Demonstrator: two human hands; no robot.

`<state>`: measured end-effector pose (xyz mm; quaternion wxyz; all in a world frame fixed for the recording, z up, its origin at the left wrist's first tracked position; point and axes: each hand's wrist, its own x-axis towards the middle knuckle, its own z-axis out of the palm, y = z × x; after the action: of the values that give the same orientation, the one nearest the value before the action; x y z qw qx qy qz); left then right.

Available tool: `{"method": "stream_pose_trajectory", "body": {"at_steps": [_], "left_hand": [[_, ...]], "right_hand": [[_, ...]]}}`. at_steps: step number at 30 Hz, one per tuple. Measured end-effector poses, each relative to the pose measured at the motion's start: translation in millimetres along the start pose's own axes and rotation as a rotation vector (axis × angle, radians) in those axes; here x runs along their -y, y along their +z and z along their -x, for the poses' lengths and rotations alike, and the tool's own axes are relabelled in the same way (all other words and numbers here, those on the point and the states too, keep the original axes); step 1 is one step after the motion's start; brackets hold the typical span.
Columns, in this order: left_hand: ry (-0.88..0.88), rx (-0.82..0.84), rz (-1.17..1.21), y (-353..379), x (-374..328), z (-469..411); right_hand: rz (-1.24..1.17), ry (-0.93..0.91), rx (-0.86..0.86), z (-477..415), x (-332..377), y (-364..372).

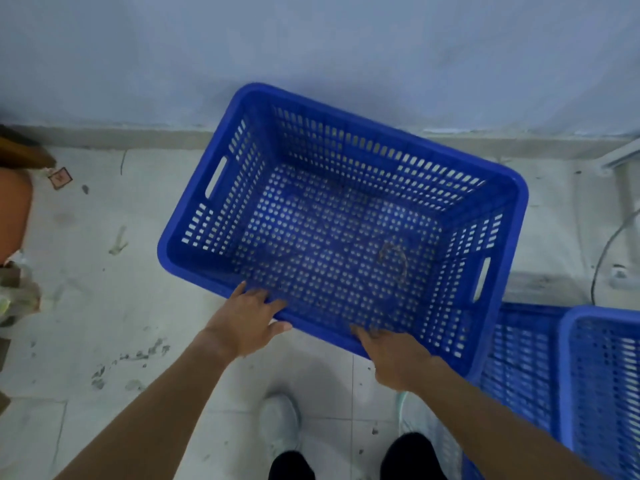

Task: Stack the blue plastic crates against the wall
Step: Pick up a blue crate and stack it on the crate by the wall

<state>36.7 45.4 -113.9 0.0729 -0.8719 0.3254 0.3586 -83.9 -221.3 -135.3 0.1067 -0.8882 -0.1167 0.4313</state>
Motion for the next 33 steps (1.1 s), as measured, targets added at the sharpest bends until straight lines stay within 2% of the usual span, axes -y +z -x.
{"method": "stream_pose_trajectory", "body": {"at_steps": [2, 5, 12, 15, 22, 26, 33], "left_hand": [[-0.014, 0.000, 0.014, -3, -3, -3], [-0.011, -0.025, 0.023, -6, -8, -12], [0.087, -0.003, -0.157, -44, 4, -49], [0.094, -0.087, -0.155, -53, 1, -56], [-0.031, -0.082, 0.008, -58, -9, -55], [-0.098, -0.042, -0.026, -56, -13, -50], [-0.164, -0.116, 0.317, -73, -15, -6]], "right_hand": [[0.111, -0.018, 0.003, -1, -6, -8], [0.151, -0.003, -0.035, -3, -23, -21], [0.212, 0.107, -0.048, -21, -87, -75], [0.270, 0.151, -0.053, -23, -108, -93], [0.279, 0.241, -0.109, -16, -109, -86], [0.139, 0.336, -0.123, -13, -107, -82], [0.014, 0.364, -0.248, 41, -94, -79]]}}
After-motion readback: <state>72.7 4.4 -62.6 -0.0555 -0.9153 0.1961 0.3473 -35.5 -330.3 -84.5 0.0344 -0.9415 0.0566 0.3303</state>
